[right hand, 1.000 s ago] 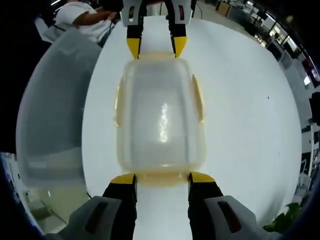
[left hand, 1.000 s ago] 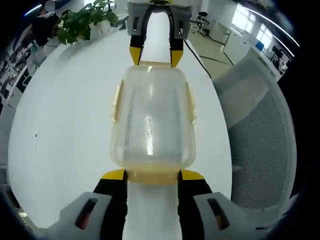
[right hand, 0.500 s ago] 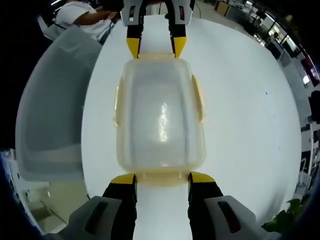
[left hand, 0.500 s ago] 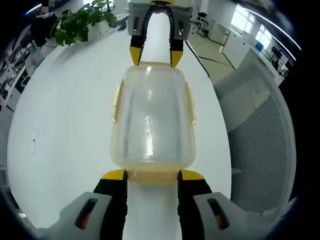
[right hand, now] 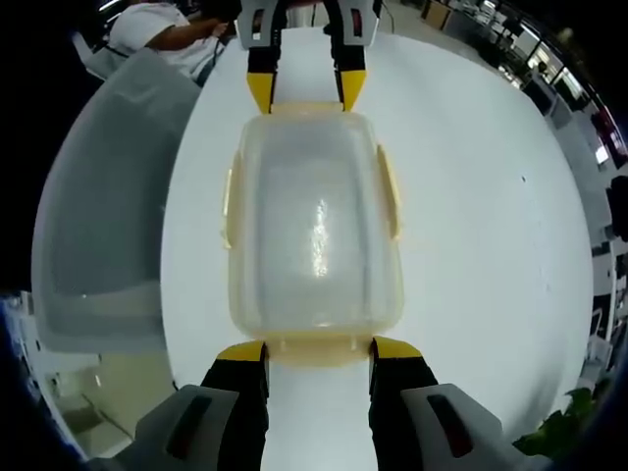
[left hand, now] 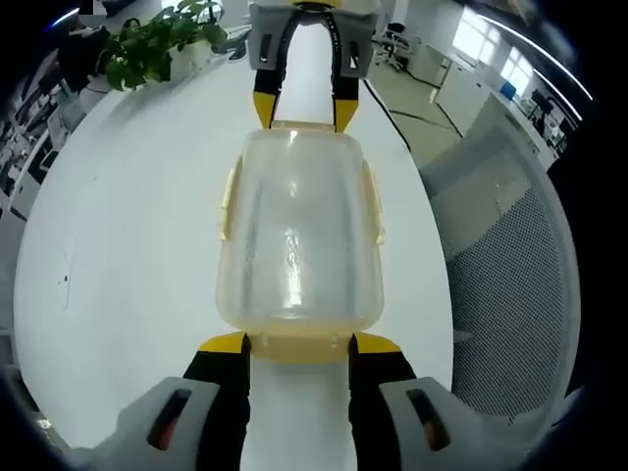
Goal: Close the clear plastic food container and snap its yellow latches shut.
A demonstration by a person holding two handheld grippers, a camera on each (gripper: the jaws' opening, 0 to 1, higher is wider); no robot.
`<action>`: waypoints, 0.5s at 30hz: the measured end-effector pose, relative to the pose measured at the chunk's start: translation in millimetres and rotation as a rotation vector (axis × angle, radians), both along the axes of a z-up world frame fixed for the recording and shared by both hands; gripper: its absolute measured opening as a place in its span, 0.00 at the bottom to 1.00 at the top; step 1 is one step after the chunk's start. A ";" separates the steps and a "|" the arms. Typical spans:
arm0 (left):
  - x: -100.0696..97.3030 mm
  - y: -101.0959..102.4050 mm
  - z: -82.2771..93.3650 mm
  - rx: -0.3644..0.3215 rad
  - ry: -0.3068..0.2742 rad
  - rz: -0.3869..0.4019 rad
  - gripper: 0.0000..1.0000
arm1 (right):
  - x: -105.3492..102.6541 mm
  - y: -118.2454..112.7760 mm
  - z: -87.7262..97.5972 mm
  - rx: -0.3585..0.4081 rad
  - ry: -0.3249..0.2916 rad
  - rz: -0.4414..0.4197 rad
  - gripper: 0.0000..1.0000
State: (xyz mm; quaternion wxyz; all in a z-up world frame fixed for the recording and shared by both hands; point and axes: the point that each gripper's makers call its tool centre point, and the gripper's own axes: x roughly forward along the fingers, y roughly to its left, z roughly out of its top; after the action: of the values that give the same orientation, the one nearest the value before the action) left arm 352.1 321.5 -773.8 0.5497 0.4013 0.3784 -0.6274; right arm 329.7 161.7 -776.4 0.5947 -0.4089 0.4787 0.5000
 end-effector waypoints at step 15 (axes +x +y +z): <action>-2.3 -3.2 -4.9 0.012 -0.001 -0.007 0.37 | -2.4 -4.0 -8.8 0.002 0.006 -0.008 0.39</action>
State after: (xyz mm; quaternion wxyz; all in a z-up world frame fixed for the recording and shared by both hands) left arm 349.7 318.3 -778.7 0.5453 0.4061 0.3805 -0.6268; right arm 327.3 157.7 -785.2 0.5956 -0.4047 0.4816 0.4996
